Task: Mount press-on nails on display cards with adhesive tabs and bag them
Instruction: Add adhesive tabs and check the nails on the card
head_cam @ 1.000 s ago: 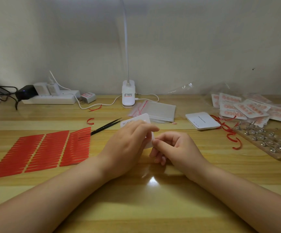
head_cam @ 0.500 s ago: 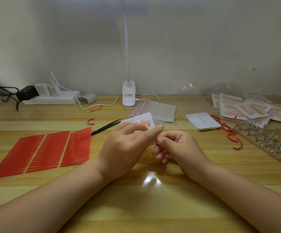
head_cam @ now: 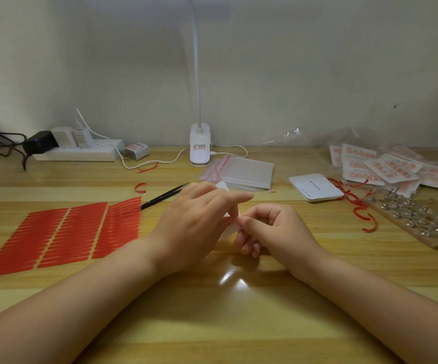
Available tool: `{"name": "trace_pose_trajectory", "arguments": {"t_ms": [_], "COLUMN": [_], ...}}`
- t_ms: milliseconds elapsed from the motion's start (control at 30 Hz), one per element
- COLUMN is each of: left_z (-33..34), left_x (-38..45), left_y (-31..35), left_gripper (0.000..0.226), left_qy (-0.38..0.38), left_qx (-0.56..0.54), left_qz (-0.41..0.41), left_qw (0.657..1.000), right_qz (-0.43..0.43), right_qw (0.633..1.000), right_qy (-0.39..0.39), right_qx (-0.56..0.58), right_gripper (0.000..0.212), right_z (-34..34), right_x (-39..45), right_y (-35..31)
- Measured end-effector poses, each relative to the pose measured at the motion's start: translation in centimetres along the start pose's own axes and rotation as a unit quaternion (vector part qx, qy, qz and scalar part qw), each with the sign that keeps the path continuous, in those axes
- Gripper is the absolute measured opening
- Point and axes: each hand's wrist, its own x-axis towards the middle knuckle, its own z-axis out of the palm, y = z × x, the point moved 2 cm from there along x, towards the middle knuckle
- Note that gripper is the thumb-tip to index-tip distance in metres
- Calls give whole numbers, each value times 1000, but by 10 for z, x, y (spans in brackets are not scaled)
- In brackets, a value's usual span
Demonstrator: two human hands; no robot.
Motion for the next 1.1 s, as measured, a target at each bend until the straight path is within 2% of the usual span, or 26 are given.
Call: {"name": "trace_pose_trajectory", "arguments": {"t_ms": [267, 500, 600, 733, 933, 1100], "left_z": [2, 7, 9, 8, 6, 7], "left_x": [-3, -8, -11, -12, -8, -10], "left_y": [1, -2, -5, -5, -3, -3], "left_gripper": [25, 35, 46, 45, 32, 34], "left_qy": [13, 112, 124, 144, 148, 117], "left_qx": [-27, 52, 83, 79, 72, 44], "left_qz": [-10, 34, 54, 50, 51, 27], "left_qw": [999, 992, 987, 985, 985, 992], "right_qz": [23, 26, 31, 34, 38, 37], "right_qw": [999, 997, 996, 996, 996, 996], "right_qy": [11, 11, 16, 15, 11, 5], "right_qx": [44, 66, 76, 81, 80, 76], "right_gripper": [21, 23, 23, 20, 21, 18], "right_z": [-1, -1, -1, -1, -2, -2], "right_x": [1, 3, 3, 3, 3, 3], "right_y": [0, 0, -1, -1, -1, 0]}}
